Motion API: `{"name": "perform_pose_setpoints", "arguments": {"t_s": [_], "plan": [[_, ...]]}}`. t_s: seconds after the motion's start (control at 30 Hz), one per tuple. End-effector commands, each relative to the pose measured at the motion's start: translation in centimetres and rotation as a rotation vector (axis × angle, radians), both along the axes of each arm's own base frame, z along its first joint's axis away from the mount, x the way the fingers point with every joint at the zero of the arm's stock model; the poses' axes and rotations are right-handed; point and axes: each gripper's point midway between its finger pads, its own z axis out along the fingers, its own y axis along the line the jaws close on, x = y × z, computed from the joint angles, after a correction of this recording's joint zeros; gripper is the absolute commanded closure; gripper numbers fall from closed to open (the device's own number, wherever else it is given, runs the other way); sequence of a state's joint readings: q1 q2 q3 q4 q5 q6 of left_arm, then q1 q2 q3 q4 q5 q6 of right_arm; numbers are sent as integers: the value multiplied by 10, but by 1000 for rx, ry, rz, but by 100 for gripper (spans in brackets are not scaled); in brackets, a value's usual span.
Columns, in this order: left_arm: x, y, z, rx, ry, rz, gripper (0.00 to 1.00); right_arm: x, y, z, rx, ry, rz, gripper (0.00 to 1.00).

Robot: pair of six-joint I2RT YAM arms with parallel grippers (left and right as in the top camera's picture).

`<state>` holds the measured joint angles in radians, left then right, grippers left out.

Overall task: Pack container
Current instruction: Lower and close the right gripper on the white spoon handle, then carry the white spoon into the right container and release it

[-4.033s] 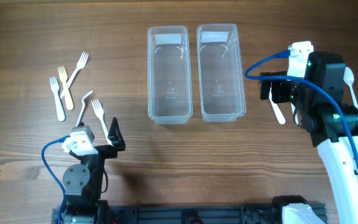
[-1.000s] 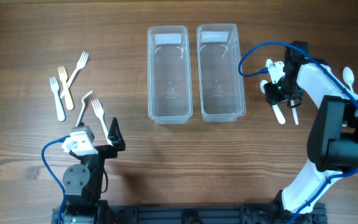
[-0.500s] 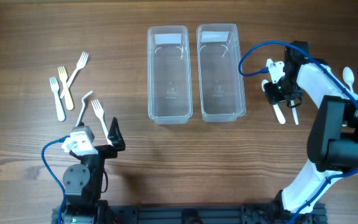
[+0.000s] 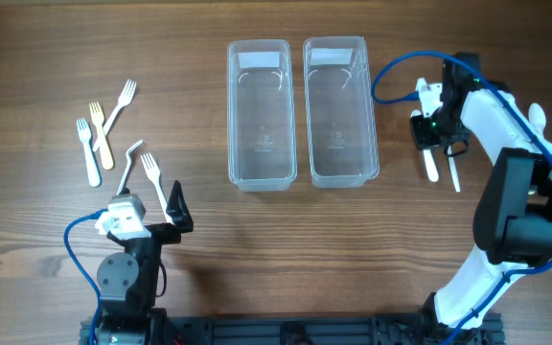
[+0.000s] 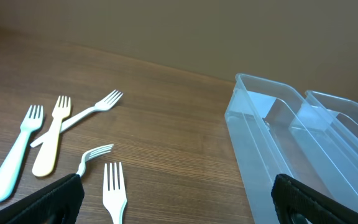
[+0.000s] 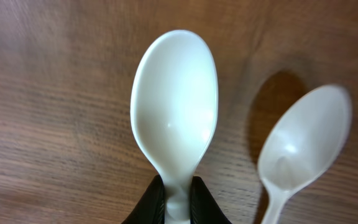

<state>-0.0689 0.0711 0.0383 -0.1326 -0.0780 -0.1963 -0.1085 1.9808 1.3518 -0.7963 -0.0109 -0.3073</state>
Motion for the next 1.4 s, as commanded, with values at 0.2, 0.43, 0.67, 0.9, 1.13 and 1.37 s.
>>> {"name": "perform_pose_setpoints", "arguments": {"t_s": [0.2, 0.43, 0.67, 0.9, 1.13, 1.37], "plan": [[0, 2, -1, 10, 3, 10, 0, 44, 16, 92, 75, -203, -42, 92], [0, 2, -1, 9, 3, 10, 0, 60, 58, 176, 154, -324, -49, 94], [0, 2, -1, 10, 3, 10, 0, 54, 134, 206, 274, -345, -12, 95], [0, 2, -1, 9, 3, 10, 0, 50, 203, 208, 282, -383, 100, 95], [0, 2, -1, 10, 3, 10, 0, 53, 229, 185, 273, -353, 99, 95], [0, 2, -1, 10, 3, 10, 0, 61, 228, 146, 233, -282, 67, 96]]}}
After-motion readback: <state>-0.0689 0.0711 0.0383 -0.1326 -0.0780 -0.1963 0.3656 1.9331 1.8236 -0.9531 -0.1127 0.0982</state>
